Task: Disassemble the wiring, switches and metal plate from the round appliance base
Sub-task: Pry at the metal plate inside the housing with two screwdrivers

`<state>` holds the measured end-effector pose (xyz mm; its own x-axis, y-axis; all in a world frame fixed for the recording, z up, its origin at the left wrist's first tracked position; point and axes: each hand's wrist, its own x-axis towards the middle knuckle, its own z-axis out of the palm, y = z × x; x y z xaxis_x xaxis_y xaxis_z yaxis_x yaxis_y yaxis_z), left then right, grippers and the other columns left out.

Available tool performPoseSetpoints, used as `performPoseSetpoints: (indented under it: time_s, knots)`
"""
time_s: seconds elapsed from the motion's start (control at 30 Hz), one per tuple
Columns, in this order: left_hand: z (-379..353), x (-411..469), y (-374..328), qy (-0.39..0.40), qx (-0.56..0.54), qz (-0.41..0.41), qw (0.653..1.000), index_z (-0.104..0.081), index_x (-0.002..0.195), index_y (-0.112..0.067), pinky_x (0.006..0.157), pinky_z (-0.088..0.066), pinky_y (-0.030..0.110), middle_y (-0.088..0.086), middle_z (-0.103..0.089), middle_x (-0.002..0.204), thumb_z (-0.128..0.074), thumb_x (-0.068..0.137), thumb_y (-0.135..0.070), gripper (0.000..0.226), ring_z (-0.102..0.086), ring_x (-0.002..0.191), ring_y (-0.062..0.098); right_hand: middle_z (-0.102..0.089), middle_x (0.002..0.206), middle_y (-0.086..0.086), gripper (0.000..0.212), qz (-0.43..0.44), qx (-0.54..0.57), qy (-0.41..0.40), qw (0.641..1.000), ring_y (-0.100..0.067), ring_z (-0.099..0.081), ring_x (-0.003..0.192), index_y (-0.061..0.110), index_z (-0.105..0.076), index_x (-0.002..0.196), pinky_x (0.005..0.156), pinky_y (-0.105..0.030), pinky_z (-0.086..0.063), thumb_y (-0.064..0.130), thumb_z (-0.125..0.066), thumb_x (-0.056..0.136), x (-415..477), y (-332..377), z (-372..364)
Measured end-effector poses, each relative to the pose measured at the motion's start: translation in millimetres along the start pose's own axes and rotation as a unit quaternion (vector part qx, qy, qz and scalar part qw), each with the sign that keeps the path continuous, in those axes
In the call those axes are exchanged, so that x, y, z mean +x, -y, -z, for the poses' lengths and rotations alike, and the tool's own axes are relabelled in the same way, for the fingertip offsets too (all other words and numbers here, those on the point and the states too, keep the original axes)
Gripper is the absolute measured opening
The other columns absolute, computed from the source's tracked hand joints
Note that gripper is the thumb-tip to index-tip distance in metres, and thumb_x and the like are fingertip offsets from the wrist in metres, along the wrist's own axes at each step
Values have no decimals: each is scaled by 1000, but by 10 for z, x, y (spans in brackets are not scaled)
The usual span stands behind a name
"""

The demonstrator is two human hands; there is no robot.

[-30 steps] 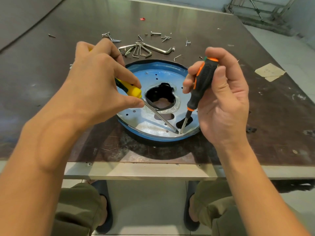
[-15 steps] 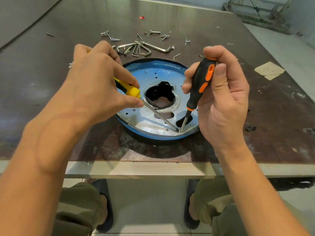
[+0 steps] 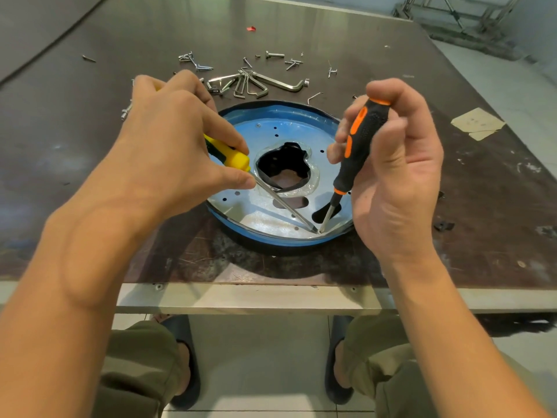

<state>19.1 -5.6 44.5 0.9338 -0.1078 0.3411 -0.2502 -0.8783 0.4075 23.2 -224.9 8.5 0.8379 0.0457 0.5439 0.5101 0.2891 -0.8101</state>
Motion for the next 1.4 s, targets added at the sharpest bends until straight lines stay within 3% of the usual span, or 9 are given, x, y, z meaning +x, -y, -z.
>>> performPoseSetpoints:
  time_s: [0.1,0.3,0.5,0.7,0.83,0.9,1.07,1.2,1.4]
  knots:
    - [2,-5,-6,-1,1,-1,1000,-78,92,-37,75,-32,31,-5,-47,100,-85,54,-55,43,-34,107,25,-53,91,-10,29,16,-19,-25,999,-28,-50,79,10,-60,119,74,-44,-45,28,-64,96,9,-6,-1]
    - [-7,-19,-1,6,-1,7,1000,-78,94,-36,75,-33,33,-4,-47,100,-83,54,-55,45,-34,106,25,-68,96,-12,27,3,16,-31,999,-25,-66,76,2,-54,125,77,-35,-54,3,-31,110,11,-34,58]
    - [-2,-27,-5,7,5,8,1000,-78,94,-36,75,-32,33,-5,-47,100,-84,55,-55,44,-33,105,25,-54,93,-7,27,12,12,-17,1000,-21,-57,78,8,-53,119,69,-39,-48,24,-59,97,9,25,-3]
    - [-3,-35,-5,10,4,14,1000,-77,92,-38,75,-32,34,-4,-47,101,-82,54,-56,43,-35,106,27,-68,100,-12,26,-13,32,-2,999,-27,-65,83,2,-52,126,83,-39,-52,7,-31,110,5,2,64]
    - [-14,-36,5,14,8,23,1000,-77,93,-37,73,-34,36,-4,-47,100,-83,54,-56,44,-36,106,27,-55,96,-9,34,-9,20,-2,1000,-27,-52,84,10,-58,120,77,-42,-48,34,-59,96,9,36,0]
    - [-13,-37,7,17,7,28,999,-78,94,-37,73,-35,37,-4,-47,100,-84,55,-54,44,-37,106,28,-53,94,-11,35,-4,19,-23,1000,-28,-50,84,9,-59,120,76,-40,-48,31,-64,93,5,24,-2]
    - [-15,-44,11,20,9,35,999,-76,93,-39,74,-36,38,-4,-47,98,-84,54,-55,43,-36,106,27,-62,97,-15,26,5,18,-39,999,-25,-62,80,1,-56,124,79,-33,-53,2,-34,109,-8,-23,52]
    - [-18,-39,12,31,18,41,999,-74,90,-42,72,-40,40,-2,-48,98,-79,51,-61,44,-41,105,33,-64,96,-12,31,11,10,-25,1000,-21,-65,76,3,-54,124,78,-33,-54,2,-26,111,-5,-19,57]
    - [-14,-28,23,45,31,53,997,-74,85,-44,71,-45,41,0,-50,97,-75,47,-66,43,-46,102,40,-53,93,-5,35,17,-4,-10,1000,-27,-50,81,10,-57,119,75,-41,-47,33,-63,94,-10,19,-19]
